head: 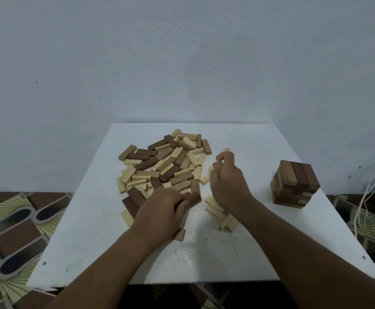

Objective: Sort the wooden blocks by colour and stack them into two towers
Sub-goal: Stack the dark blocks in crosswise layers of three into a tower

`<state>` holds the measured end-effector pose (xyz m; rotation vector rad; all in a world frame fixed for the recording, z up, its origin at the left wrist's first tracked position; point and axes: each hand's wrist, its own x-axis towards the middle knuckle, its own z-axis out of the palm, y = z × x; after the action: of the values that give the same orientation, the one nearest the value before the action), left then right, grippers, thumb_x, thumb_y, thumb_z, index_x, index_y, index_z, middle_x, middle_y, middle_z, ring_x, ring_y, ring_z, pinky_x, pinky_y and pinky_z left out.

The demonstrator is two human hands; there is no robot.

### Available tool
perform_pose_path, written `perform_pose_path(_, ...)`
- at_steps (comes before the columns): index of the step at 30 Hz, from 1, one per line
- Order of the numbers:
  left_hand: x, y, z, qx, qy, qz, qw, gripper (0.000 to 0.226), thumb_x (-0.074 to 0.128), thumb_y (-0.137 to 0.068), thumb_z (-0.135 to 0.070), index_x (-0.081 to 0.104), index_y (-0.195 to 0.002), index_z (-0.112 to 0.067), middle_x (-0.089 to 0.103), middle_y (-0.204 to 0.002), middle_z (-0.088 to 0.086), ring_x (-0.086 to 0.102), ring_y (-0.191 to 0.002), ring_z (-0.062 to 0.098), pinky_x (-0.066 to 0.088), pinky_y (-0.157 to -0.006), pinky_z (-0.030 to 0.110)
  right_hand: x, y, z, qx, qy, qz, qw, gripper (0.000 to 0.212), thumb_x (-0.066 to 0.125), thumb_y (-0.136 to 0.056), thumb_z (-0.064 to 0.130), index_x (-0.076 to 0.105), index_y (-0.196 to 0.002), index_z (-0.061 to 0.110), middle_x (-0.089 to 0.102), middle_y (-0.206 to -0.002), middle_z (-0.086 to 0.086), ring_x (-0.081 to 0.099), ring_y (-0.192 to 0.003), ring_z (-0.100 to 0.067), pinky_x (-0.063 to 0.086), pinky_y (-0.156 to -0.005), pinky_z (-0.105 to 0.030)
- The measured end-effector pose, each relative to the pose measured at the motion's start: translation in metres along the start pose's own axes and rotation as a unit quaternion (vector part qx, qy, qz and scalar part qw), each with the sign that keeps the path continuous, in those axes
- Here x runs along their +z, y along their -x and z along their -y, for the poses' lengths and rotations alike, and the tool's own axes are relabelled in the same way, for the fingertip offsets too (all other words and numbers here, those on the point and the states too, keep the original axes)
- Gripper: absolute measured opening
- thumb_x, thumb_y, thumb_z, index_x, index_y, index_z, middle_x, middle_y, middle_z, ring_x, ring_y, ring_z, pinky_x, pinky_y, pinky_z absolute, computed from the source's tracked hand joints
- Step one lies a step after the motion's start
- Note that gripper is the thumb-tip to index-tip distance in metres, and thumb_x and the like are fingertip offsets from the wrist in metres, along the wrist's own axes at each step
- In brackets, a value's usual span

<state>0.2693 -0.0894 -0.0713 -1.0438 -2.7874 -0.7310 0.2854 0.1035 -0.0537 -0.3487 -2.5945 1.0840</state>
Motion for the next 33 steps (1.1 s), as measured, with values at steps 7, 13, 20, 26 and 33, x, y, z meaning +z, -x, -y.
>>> perform_pose_path(7, -0.026, 0.014, 0.021, -0.142, 0.083, -0.105, 0.981, 0.026, 0.052, -0.098, -0.021, 0.067, -0.077, -0.021, 0.063, -0.069, -0.008, 0.057, -0.069, 0.004, 0.042, -0.06, 0.02, 0.031, 0.006, 0.005, 0.059, 0.114, 0.043, 0.991, 0.017, 0.059, -0.087, 0.041, 0.059, -0.09, 0.024, 0.064, -0.082, 0.006, 0.061, -0.077, -0.017, 0.051, -0.064, -0.03)
perform_pose_path(13, -0.035, 0.019, 0.01, -0.199, 0.143, -0.118, 0.962, 0.015, 0.056, -0.096, -0.018, 0.064, -0.092, -0.03, 0.064, -0.077, -0.019, 0.056, -0.074, -0.014, 0.038, -0.059, 0.001, 0.028, -0.001, 0.015, 0.122, 0.084, 0.068, 0.987, 0.035, 0.069, -0.081, 0.036, 0.052, -0.106, 0.019, 0.064, -0.093, 0.001, 0.067, -0.079, -0.022, 0.057, -0.067, -0.034)
perform_pose_path(20, -0.022, 0.01, -0.031, -0.205, 0.233, -0.073, 0.948, 0.026, 0.063, -0.089, -0.02, 0.056, -0.11, -0.035, 0.07, -0.079, -0.01, 0.066, -0.064, 0.003, 0.05, -0.058, 0.017, -0.021, 0.022, -0.002, 0.073, 0.008, -0.008, 0.997, 0.013, 0.066, -0.084, 0.029, 0.065, -0.081, 0.016, 0.06, -0.069, 0.014, 0.057, -0.064, -0.002, 0.039, -0.057, -0.013)
perform_pose_path(26, 0.012, -0.003, -0.084, -0.136, 0.266, 0.018, 0.954, 0.026, 0.062, -0.09, -0.016, 0.057, -0.109, -0.032, 0.073, -0.072, -0.009, 0.062, -0.062, -0.002, 0.04, -0.051, 0.011, -0.081, 0.079, -0.057, 0.117, 0.023, -0.03, 0.992, 0.036, 0.069, -0.085, 0.038, 0.067, -0.066, 0.007, 0.064, -0.06, -0.001, 0.057, -0.056, -0.011, 0.043, -0.054, -0.019)
perform_pose_path(33, 0.055, -0.022, -0.138, -0.114, 0.243, 0.091, 0.959, 0.023, 0.065, -0.085, -0.017, 0.063, -0.105, -0.027, 0.071, -0.078, -0.008, 0.063, -0.072, 0.0, 0.046, -0.059, 0.01, -0.113, 0.107, -0.09, 0.192, 0.059, 0.021, 0.979, 0.025, 0.073, -0.082, 0.038, 0.056, -0.098, 0.029, 0.058, -0.086, 0.012, 0.056, -0.082, -0.007, 0.044, -0.075, -0.023)
